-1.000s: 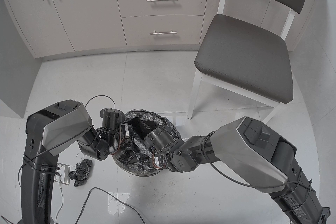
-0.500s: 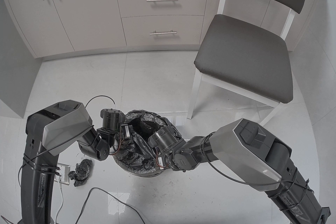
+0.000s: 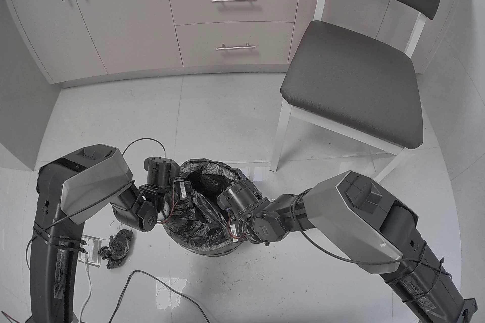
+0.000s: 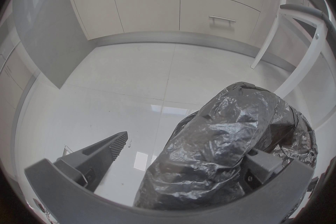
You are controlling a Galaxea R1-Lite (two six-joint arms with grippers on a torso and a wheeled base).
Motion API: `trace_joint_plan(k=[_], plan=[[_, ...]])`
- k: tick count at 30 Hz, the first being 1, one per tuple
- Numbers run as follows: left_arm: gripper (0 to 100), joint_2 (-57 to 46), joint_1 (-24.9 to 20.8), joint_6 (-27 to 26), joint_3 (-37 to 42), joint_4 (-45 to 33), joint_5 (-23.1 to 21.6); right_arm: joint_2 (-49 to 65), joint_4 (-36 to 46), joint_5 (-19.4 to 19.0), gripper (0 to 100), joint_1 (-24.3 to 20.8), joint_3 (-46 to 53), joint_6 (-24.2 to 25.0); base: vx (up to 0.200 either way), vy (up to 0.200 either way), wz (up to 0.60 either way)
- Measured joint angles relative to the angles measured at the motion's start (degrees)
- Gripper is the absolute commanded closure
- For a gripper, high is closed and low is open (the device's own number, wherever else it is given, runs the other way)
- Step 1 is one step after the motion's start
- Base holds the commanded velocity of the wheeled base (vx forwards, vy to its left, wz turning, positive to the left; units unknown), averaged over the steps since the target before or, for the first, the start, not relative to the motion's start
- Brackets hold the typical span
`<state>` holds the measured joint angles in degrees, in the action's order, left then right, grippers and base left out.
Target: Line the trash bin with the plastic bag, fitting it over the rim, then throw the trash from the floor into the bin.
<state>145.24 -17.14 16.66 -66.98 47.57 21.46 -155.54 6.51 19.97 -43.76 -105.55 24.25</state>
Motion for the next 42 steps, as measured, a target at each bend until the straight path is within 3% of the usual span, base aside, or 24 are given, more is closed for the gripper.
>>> trace_joint_plan(k=[15,23,29,42], plan=[[0,-0.91,-0.17,0.22,1.13,0.22,-0.27,7.96,0.29,0.00,0,-1.85,1.06,1.39,0.000,0.000,0.00],[0,-2.84,-0.90,0.13,3.63,0.57,-0.82,6.50,0.16,0.00,0,-0.22,0.37,1.29,0.000,0.000,0.00],[0,-4.25,-2.12,0.06,8.08,1.10,-3.72,4.52,0.16,0.01,0,1.05,-1.67,0.90,0.000,0.000,0.00],[0,-3.29,-1.43,-1.87,10.83,1.17,-3.95,2.36,0.18,0.06,0,1.95,-2.50,0.79,0.000,0.000,0.00]])
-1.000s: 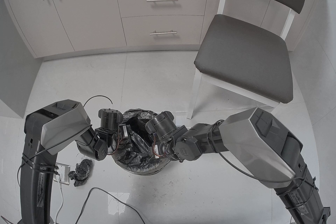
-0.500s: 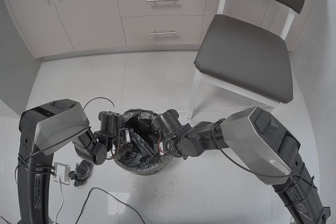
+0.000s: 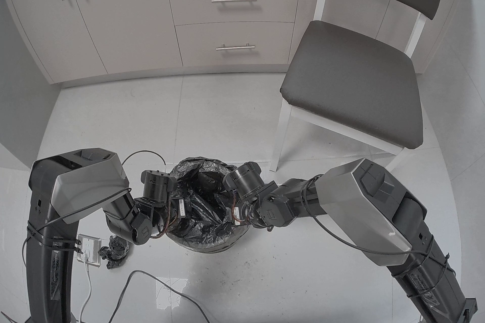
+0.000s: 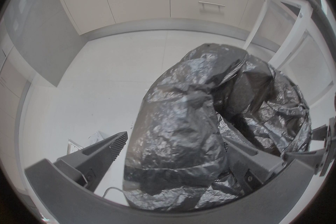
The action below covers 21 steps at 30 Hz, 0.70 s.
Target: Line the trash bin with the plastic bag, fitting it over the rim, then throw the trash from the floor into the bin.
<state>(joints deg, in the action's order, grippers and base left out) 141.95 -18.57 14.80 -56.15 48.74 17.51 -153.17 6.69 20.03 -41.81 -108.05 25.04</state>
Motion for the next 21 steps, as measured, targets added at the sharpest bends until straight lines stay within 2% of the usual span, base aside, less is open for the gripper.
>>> trace_joint_plan(k=[21], plan=[[0,2.79,1.40,-3.72,-1.06,-1.19,0.50,-0.46,-0.21,0.24,0,1.11,-0.50,0.35,0.000,0.000,0.00]])
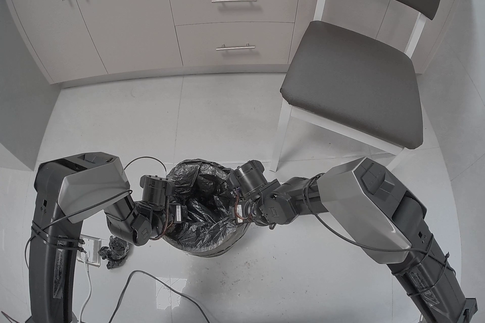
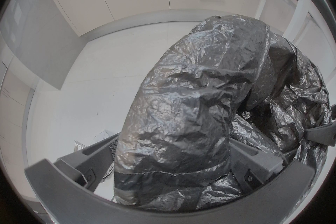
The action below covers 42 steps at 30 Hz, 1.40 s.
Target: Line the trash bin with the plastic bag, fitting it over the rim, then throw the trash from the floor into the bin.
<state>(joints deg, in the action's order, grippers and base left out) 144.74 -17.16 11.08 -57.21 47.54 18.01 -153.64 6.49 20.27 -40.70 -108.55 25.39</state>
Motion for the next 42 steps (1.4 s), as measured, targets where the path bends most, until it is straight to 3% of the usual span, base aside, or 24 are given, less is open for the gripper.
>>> trace_joint_plan(k=[16,26,35,42], plan=[[0,-5.66,0.41,3.04,0.71,-0.41,-0.38,9.12,0.38,-0.35,0,-2.05,3.52,0.13,0.000,0.000,0.00],[0,-16.15,0.63,5.19,7.08,-0.57,-2.77,27.19,-0.96,-4.22,0,-6.53,21.83,0.77,0.000,0.000,0.00],[0,-25.39,1.87,5.52,14.65,-0.63,-4.49,41.29,-16.63,-10.97,0,-6.21,39.06,3.67,0.000,0.000,0.00],[0,-25.03,3.25,5.56,15.59,0.05,-4.79,44.76,-30.14,-14.77,0,-3.67,49.09,5.62,0.000,0.000,0.00]])
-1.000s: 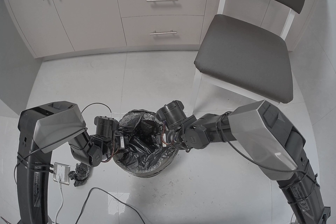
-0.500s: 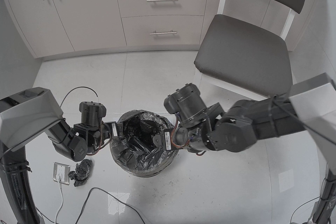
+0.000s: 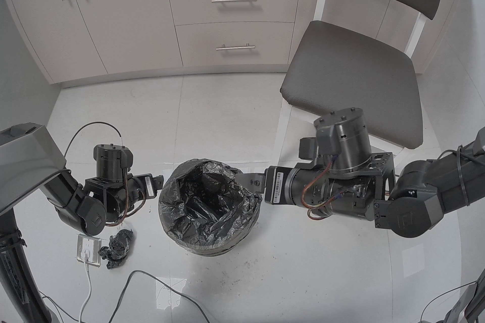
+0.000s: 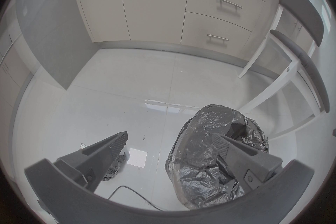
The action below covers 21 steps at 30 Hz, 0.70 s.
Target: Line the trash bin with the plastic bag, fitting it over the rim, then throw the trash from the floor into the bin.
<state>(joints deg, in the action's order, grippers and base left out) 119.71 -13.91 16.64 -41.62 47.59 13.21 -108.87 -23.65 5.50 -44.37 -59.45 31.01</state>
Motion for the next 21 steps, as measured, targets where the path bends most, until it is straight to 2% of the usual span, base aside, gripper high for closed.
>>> trace_joint_plan(k=[6,13,18,21], plan=[[0,2.51,-0.74,0.29,-3.89,0.68,-0.61,0.28,-10.53,-1.62,0,2.62,5.27,0.40,0.000,0.000,0.00],[0,6.63,-4.02,0.68,-9.90,0.93,-0.63,-0.06,-16.58,-2.79,0,4.80,9.35,1.01,0.000,0.000,0.00],[0,8.22,-4.17,0.43,-9.40,0.90,-0.60,-0.61,-19.83,-3.83,0,6.21,11.08,3.58,0.000,0.000,0.00],[0,8.16,-2.57,0.05,-7.58,0.93,-0.61,-1.11,-22.44,-5.01,0,6.92,12.21,4.13,0.000,0.000,0.00]])
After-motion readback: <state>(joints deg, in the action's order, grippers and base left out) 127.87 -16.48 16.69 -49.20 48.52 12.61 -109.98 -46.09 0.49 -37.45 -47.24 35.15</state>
